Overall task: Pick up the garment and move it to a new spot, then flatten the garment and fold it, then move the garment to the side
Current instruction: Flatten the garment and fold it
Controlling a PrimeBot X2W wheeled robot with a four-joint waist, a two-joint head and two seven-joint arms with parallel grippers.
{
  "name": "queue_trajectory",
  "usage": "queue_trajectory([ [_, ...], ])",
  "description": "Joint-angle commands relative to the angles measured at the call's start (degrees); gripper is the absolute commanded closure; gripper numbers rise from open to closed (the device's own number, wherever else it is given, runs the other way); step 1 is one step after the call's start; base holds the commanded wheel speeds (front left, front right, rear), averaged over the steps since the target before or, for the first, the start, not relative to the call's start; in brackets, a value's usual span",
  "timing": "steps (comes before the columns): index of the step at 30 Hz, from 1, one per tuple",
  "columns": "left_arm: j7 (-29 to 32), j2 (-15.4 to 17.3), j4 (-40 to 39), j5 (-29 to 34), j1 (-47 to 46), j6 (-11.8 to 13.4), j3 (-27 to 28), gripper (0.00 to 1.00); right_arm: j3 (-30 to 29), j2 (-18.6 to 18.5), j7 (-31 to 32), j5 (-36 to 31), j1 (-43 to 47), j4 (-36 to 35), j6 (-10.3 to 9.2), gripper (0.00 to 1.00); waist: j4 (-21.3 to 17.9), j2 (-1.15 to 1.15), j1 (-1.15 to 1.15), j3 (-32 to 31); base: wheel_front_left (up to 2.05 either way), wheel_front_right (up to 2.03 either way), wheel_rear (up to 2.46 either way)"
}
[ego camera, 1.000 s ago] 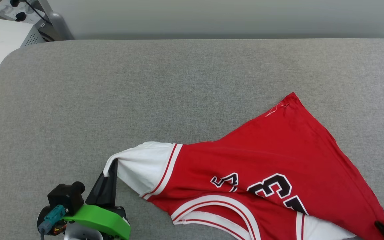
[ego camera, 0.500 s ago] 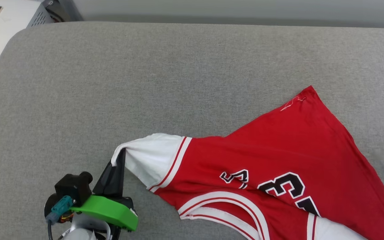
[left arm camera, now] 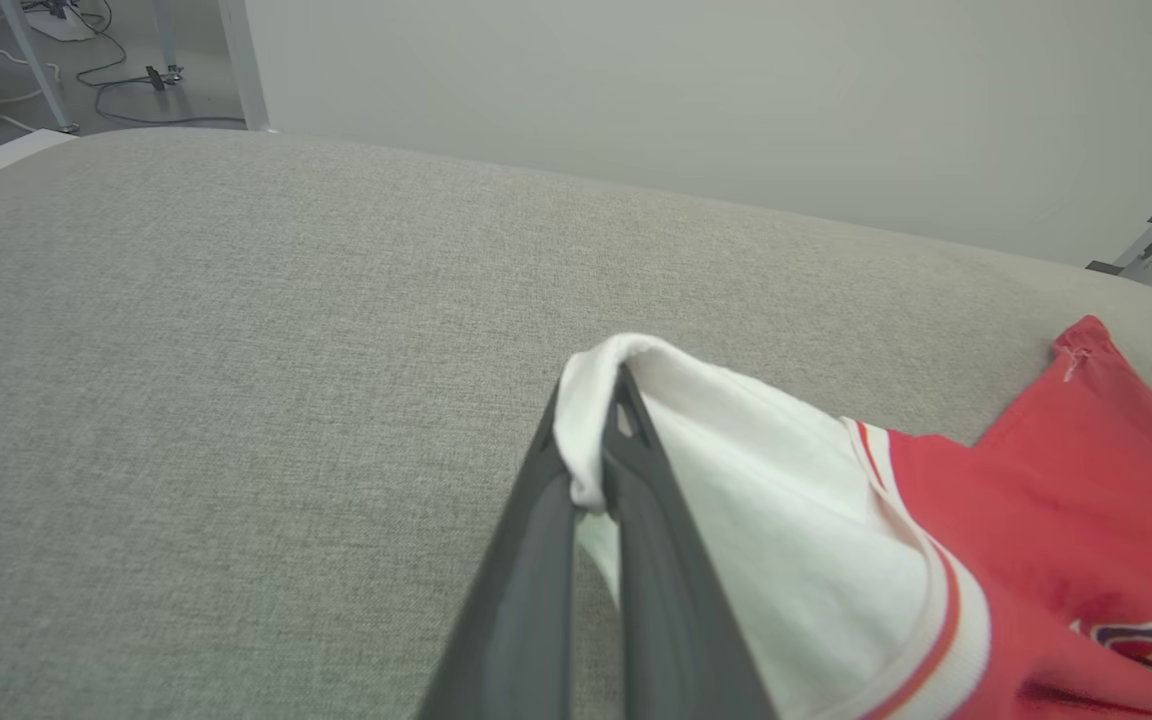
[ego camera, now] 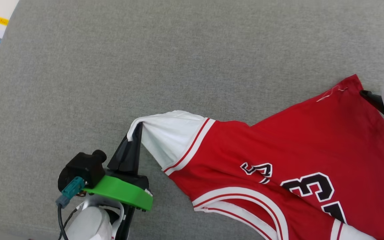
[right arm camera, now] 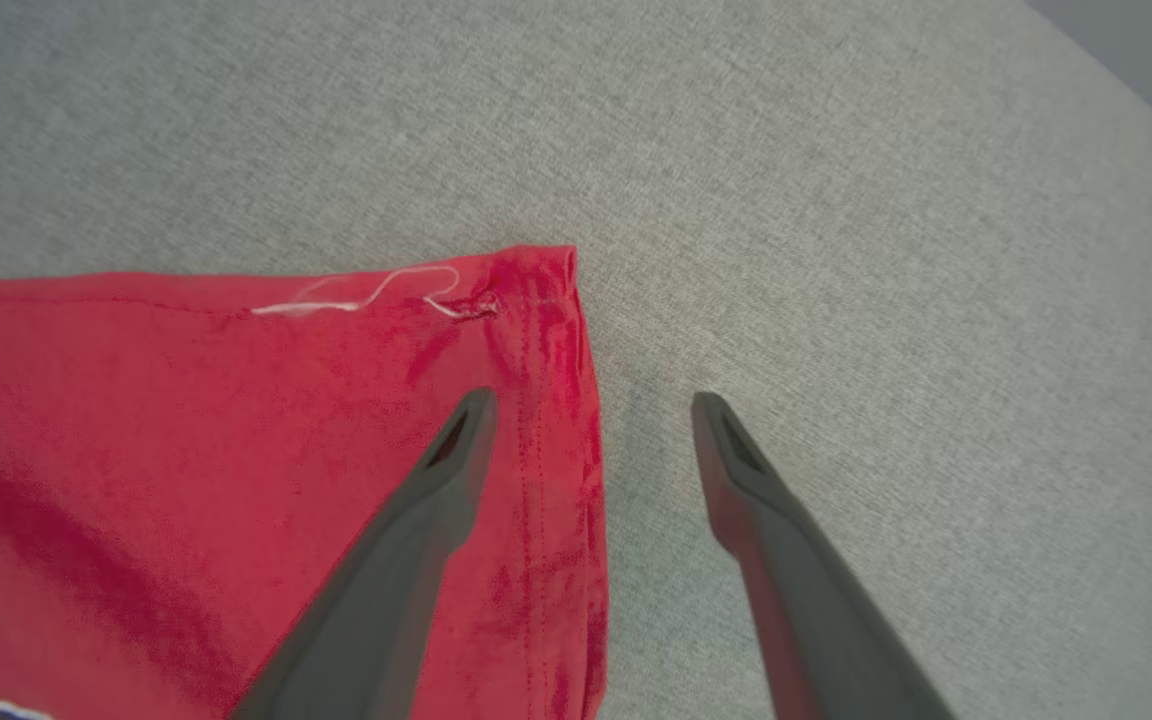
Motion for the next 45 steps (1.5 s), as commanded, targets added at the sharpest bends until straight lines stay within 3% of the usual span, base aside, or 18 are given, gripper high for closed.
queue_trajectory([
  [1,-0.59,-0.58,-0.19,0.71,-1.36,-0.44,-0.08,1.00,1.08,0.86,-0.29,-0.11,-1.85,1.80,-0.03,0.00,1.79,0.00,0.00,2.39,0.00,0.00,0.00],
  [10,-0.98,-1.79,1.13,1.09,-2.82,-1.32,-0.41,1.00,11.19,1.90,-2.46,0.78,-3.17,12.23,-0.03,0.00,2.94,0.00,0.00,3.82,0.00,0.00,0.00],
  [11,-1.02,-1.89,1.37,1.09,-2.83,-1.39,-0.37,1.00,12.34,1.74,-2.77,1.40,-3.01,12.86,-0.03,0.50,2.91,0.00,0.00,3.72,0.00,0.00,0.00],
  [13,-1.07,-1.94,1.82,1.07,-2.65,-1.43,-0.15,1.00,13.57,1.55,-4.33,2.65,-3.00,13.58,-0.03,1.00,2.52,0.00,0.00,3.21,0.00,0.00,0.00],
  [22,-1.21,-0.96,2.93,1.36,-1.68,-1.92,0.75,1.00,15.16,0.53,-18.59,6.88,-5.48,12.32,-0.03,1.00,-0.01,0.00,0.00,-3.05,0.00,0.00,0.00],
  [31,-0.11,2.92,0.07,2.06,-3.13,-1.69,2.77,1.00,14.02,-2.62,-29.93,10.68,-3.78,5.51,-0.03,1.00,-2.89,0.00,0.00,-9.79,0.00,0.00,0.00],
  [45,6.56,9.09,-8.26,3.94,-20.42,-2.68,6.69,1.00,2.62,-4.08,-38.88,12.58,-4.12,-4.14,-0.03,1.00,-6.54,0.00,0.00,-11.96,0.00,0.00,0.00],
])
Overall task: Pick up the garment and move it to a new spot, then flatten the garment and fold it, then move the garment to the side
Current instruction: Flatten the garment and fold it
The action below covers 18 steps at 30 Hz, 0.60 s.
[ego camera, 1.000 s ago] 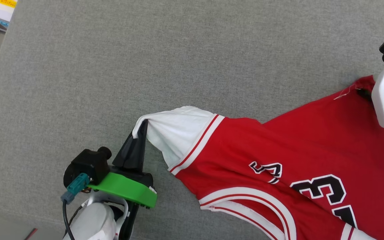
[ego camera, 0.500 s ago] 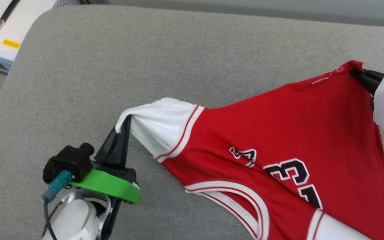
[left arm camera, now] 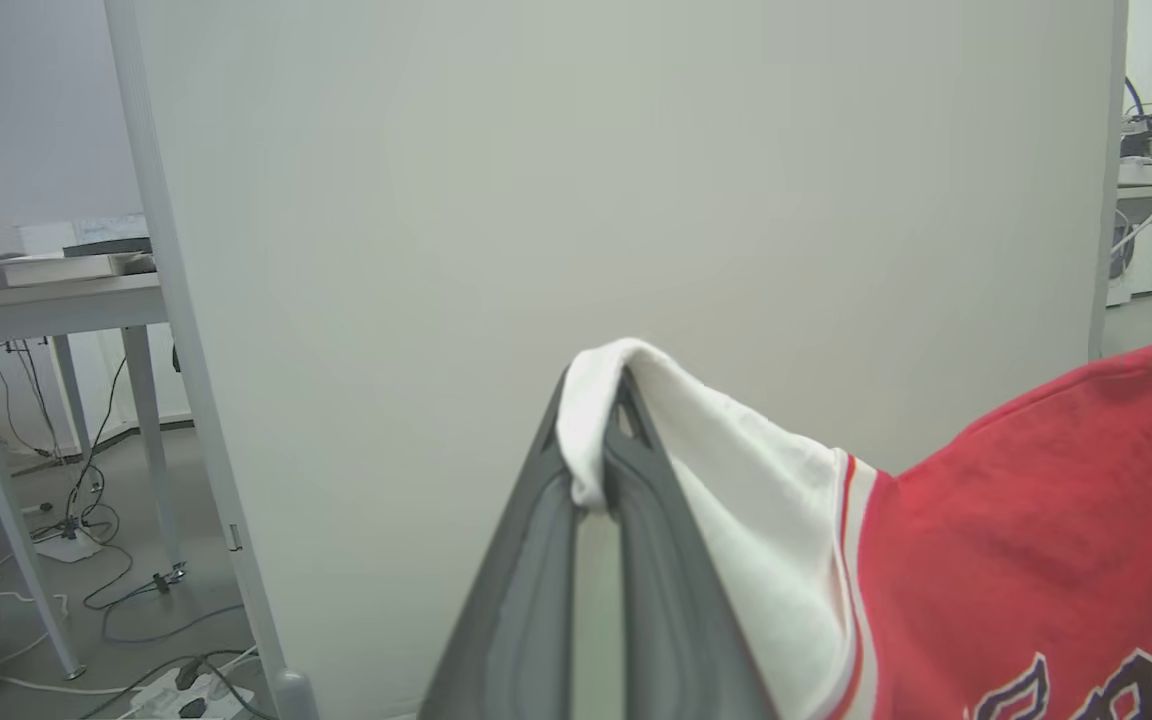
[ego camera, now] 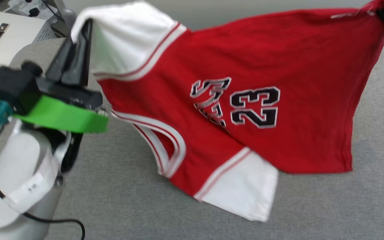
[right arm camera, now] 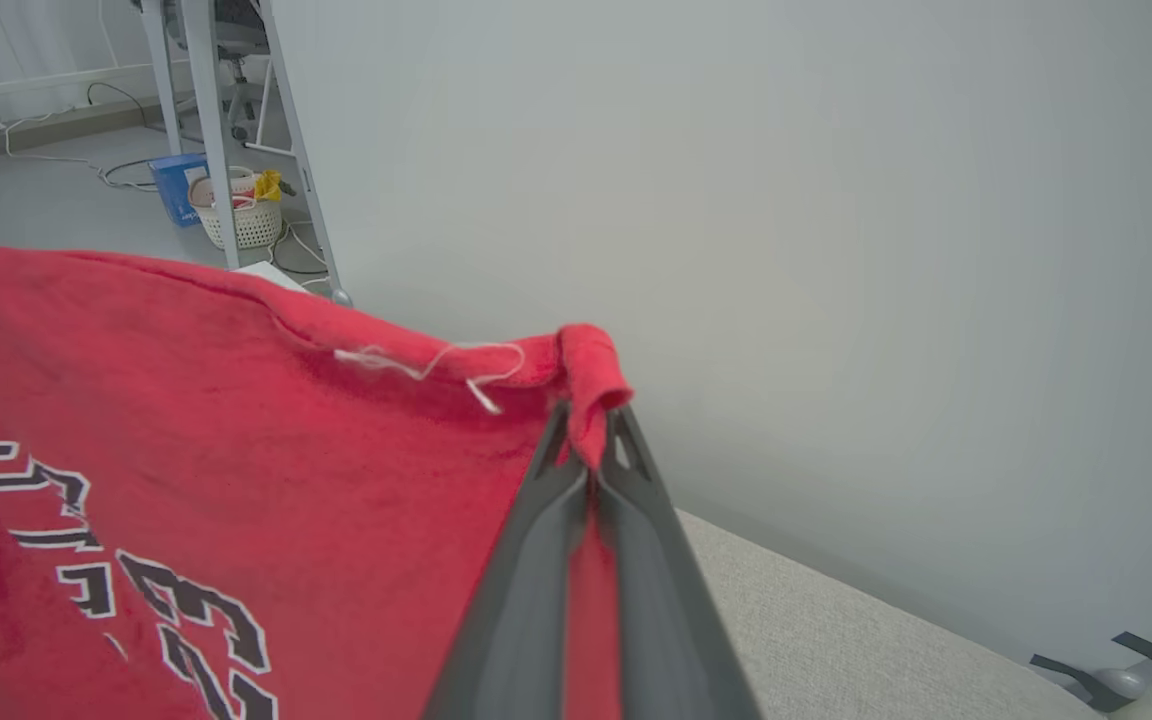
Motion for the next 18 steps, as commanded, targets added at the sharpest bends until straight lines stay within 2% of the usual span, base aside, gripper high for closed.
queue_trajectory([
  [1,0.68,0.38,-0.12,0.46,-3.05,-0.71,0.07,1.00,-1.15,-0.04,-0.41,-0.08,-0.22,-0.85,-0.03,1.00,-0.72,0.00,0.00,0.45,0.00,0.00,0.00],
  [4,2.29,0.61,0.83,0.61,-8.88,-2.06,-0.35,1.00,-3.73,0.32,-0.25,-1.13,-0.97,-2.29,-0.03,1.00,-1.20,0.00,0.00,1.89,0.00,0.00,0.00],
  [10,4.38,-1.18,5.49,0.54,-23.24,-4.30,-1.45,1.00,-7.91,2.72,1.87,-4.43,-5.70,-3.50,-0.03,1.00,-1.96,0.00,0.00,7.09,0.00,0.00,0.00],
  [18,5.44,-2.97,17.17,2.21,-48.34,-6.73,-2.93,1.00,-11.68,7.86,4.45,-11.33,-22.80,2.37,-0.03,1.00,-3.34,0.00,0.00,17.27,0.00,0.00,0.00],
])
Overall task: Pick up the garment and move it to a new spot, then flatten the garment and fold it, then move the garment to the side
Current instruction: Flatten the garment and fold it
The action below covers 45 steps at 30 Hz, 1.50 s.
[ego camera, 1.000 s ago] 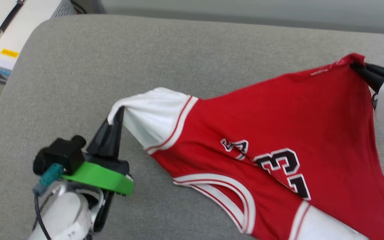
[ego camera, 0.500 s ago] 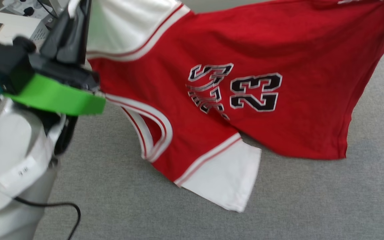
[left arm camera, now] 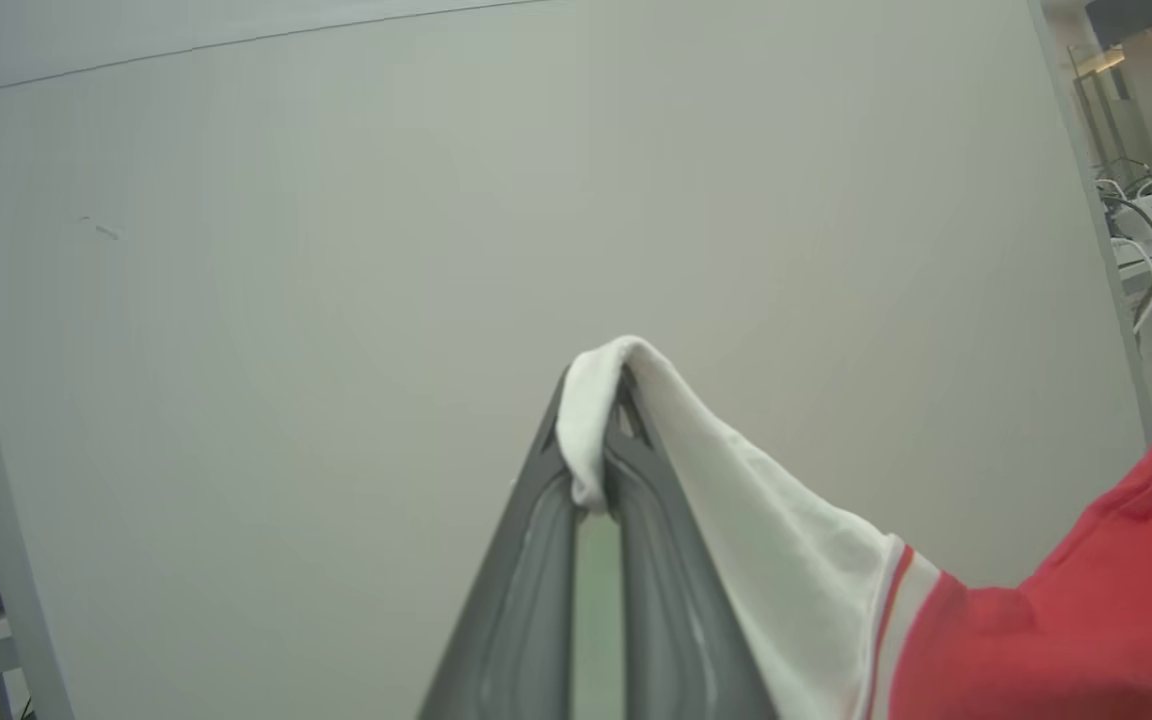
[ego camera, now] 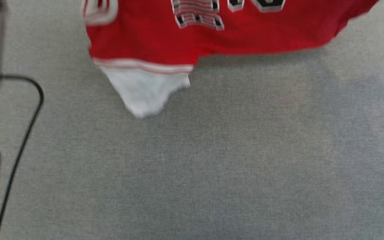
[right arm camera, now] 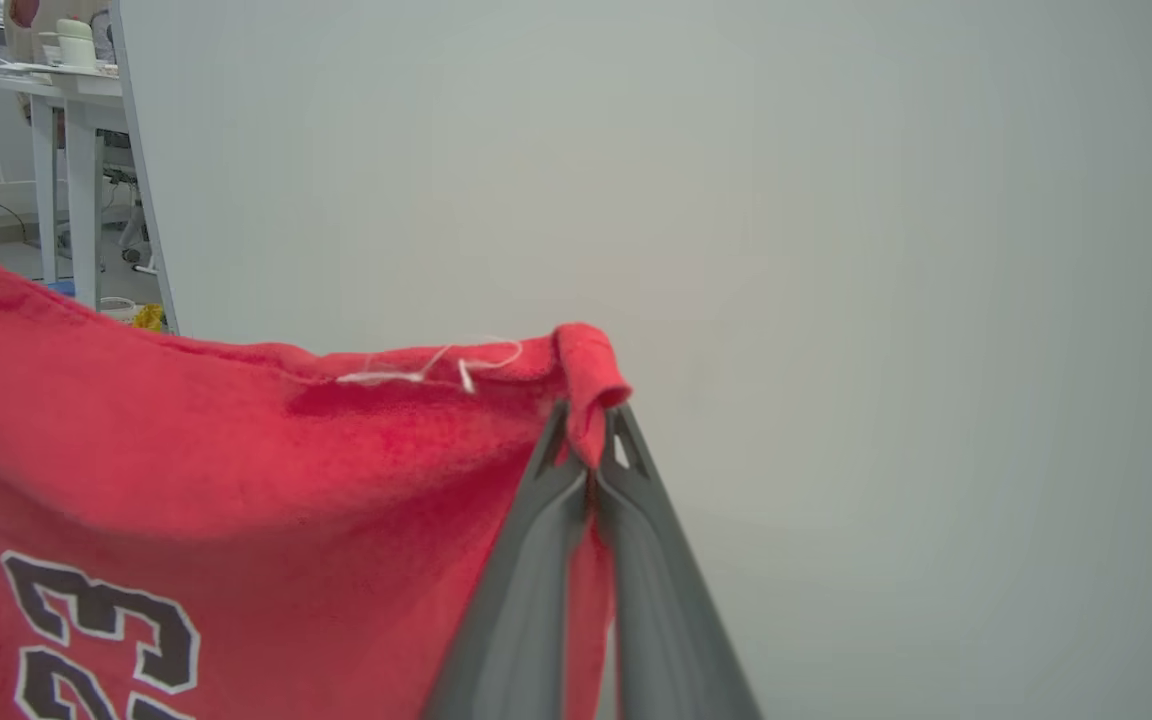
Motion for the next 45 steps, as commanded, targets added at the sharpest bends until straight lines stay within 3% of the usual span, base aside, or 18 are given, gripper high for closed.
queue_trajectory([
  [1,-0.28,-0.48,2.00,0.68,-4.76,-0.37,-0.06,1.00,0.11,0.84,0.49,-1.62,-3.96,1.31,-0.03,1.00,-1.39,0.00,-0.01,7.01,0.00,0.00,0.00],
  [10,-4.11,-2.05,17.46,2.98,-28.72,-1.41,-2.76,1.00,1.87,4.88,-3.96,-9.20,-25.67,13.13,-0.03,1.00,-1.82,0.00,-0.01,13.09,0.00,0.00,0.00],
  [20,-9.34,-2.74,29.99,1.43,-36.62,-1.66,-6.22,1.00,8.80,7.77,-9.74,-10.09,-35.93,25.71,-0.03,1.00,-1.52,0.00,-0.01,16.38,0.00,0.00,0.00],
  [32,-13.25,-0.52,33.91,-4.29,-25.22,-1.68,-9.95,1.00,17.59,11.31,-16.53,-4.18,-27.26,32.88,-0.03,1.00,-2.15,0.00,-0.01,15.23,0.00,0.00,0.00],
  [39,-13.43,0.76,27.02,-4.41,-10.55,-1.56,-9.11,1.00,23.18,11.07,-19.08,0.71,-18.28,31.89,-0.03,1.00,-1.75,0.00,-0.01,10.11,0.00,0.00,0.00],
  [45,-13.44,2.31,18.27,-3.95,5.78,0.10,-7.44,1.00,28.65,8.50,-19.66,5.46,-9.43,28.72,-0.03,1.00,-1.47,0.00,-0.01,4.35,0.00,0.00,0.00],
])
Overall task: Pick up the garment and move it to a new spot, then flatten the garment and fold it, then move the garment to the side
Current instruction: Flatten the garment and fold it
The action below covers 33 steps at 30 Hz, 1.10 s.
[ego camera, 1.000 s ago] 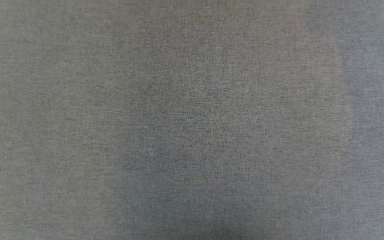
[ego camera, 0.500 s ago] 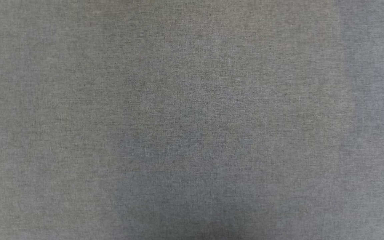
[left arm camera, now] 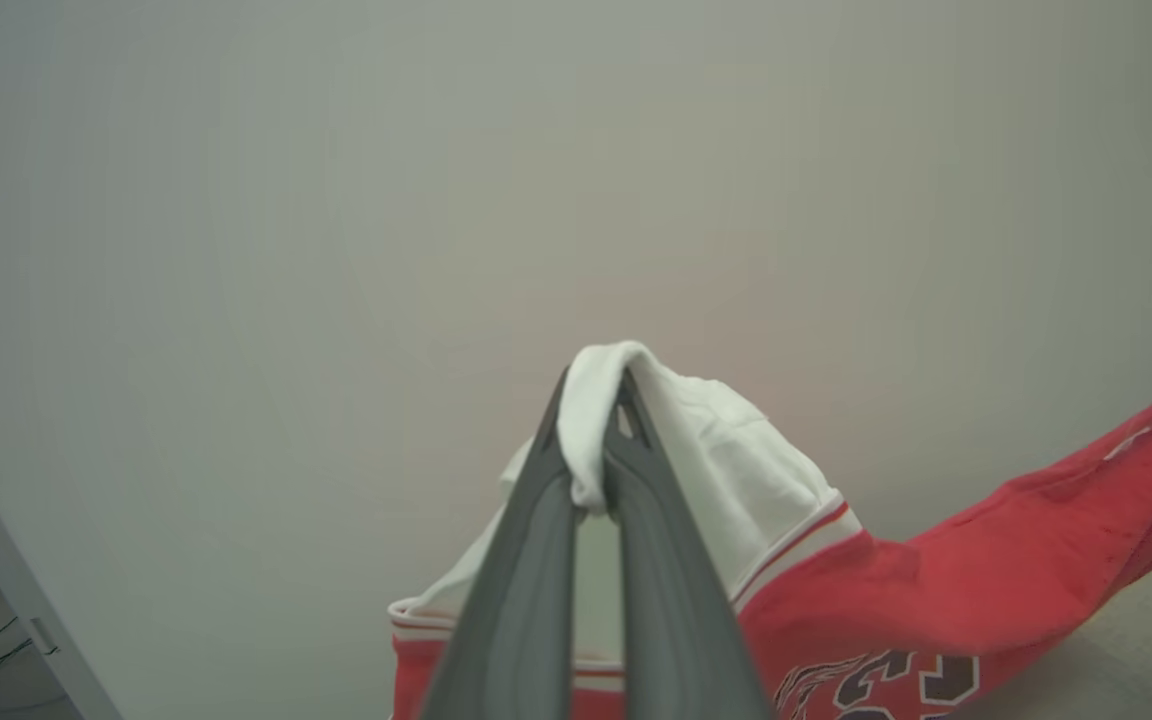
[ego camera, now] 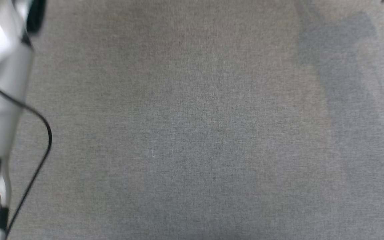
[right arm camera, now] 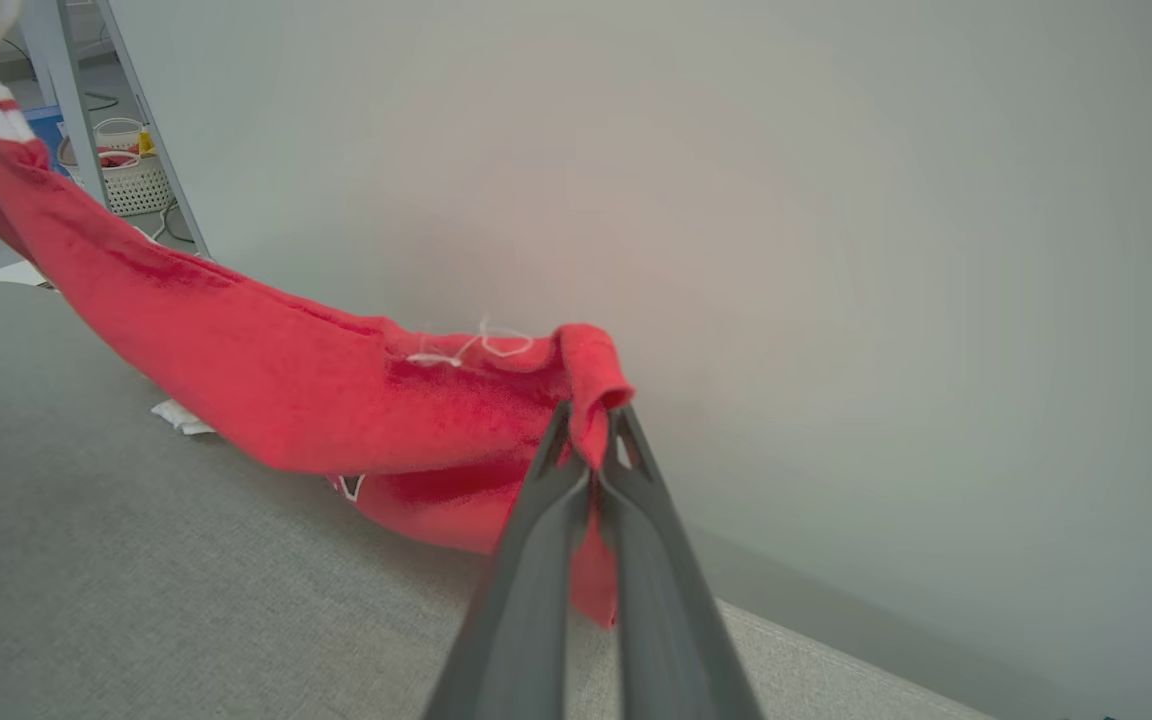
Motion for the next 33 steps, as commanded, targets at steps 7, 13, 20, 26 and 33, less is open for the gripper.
queue_trajectory([
  [7,-0.24,3.65,-8.73,-0.21,22.43,3.78,0.01,1.00,6.29,-5.09,-0.74,5.83,14.39,-5.89,-0.04,1.00,0.99,0.00,0.00,-10.27,0.00,0.00,0.00],
  [13,1.38,5.49,-15.23,-2.56,39.41,6.83,-1.84,1.00,9.94,-8.66,-0.40,8.59,25.33,-9.91,-0.04,1.00,1.61,0.00,0.00,-14.94,0.00,0.00,0.00],
  [20,3.05,6.66,-20.59,-7.21,56.63,10.01,-3.08,1.00,12.13,-13.19,0.00,11.30,37.90,-15.12,-0.04,1.00,2.44,0.00,0.00,-20.08,0.00,0.00,0.00],
  [26,5.97,7.59,-22.53,-11.32,66.30,10.35,-4.71,1.00,11.30,-16.57,0.22,12.86,47.18,-17.80,-0.04,1.00,2.80,0.00,0.00,-23.75,0.00,0.00,0.00],
  [33,11.07,9.26,-27.25,-16.92,76.03,11.10,-6.23,1.00,8.80,-18.56,1.85,14.74,56.30,-20.80,-0.04,1.00,2.64,0.00,0.00,-26.49,0.00,0.00,0.00],
])
